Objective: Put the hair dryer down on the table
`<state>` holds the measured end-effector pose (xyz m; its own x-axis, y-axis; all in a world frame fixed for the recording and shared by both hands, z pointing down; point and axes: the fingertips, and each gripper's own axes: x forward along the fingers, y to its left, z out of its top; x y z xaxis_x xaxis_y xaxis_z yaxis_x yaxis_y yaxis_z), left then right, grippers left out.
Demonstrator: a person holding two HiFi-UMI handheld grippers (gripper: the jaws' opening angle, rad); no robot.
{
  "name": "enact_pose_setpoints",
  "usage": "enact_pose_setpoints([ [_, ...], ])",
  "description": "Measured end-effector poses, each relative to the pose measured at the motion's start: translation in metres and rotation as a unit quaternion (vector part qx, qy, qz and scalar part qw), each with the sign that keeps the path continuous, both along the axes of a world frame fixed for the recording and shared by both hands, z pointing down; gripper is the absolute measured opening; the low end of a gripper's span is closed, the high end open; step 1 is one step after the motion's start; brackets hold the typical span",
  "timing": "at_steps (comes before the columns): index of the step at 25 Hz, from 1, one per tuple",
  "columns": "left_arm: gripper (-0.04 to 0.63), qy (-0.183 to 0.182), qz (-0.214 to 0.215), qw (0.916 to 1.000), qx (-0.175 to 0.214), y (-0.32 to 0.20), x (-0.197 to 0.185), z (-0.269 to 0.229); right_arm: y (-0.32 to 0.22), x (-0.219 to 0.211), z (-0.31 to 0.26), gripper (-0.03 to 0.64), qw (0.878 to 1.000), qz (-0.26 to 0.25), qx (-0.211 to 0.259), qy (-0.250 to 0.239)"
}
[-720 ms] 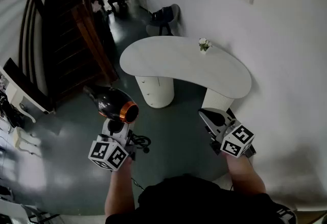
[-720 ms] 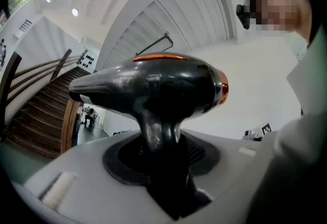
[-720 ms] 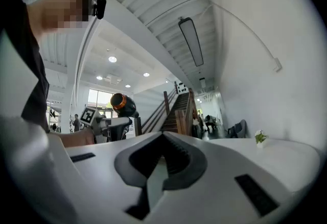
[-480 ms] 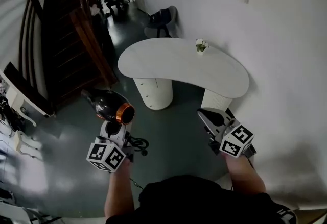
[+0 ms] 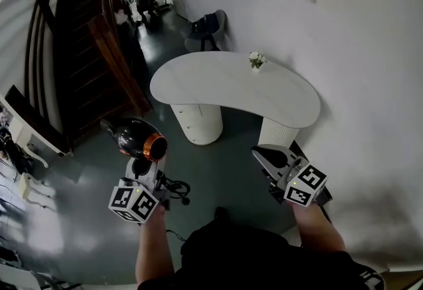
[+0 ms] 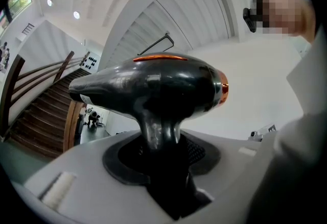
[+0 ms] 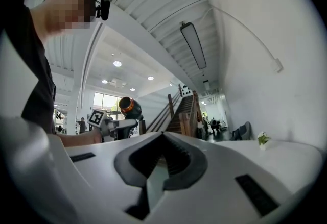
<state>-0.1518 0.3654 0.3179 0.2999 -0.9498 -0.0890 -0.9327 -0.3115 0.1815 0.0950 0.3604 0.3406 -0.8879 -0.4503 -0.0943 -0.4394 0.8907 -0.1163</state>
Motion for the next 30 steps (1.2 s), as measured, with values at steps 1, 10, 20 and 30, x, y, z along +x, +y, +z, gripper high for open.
enact_pose_setpoints([
  [1, 0.172, 0.000, 0.002, 1.0000, 0.001, -0.004, 0.000, 0.000, -0.004, 0.000, 0.001, 0.011, 1.000, 0.001, -0.003, 0.000],
  [10, 0.172, 0.015, 0.022, 0.9996, -0.003, -0.066, -0.016, 0.020, -0.063, -0.021, 0.023, 0.011, 0.999, 0.003, -0.033, 0.012],
  [20, 0.172, 0.013, 0.029, 0.9991, -0.027, -0.179, -0.073, 0.039, -0.172, -0.088, 0.050, 0.011, 0.997, -0.005, -0.073, 0.039],
  [30, 0.172, 0.025, 0.046, 0.9973, -0.052, -0.255, -0.128, 0.069, -0.261, -0.156, 0.065, 0.011, 0.993, -0.001, -0.095, 0.069],
])
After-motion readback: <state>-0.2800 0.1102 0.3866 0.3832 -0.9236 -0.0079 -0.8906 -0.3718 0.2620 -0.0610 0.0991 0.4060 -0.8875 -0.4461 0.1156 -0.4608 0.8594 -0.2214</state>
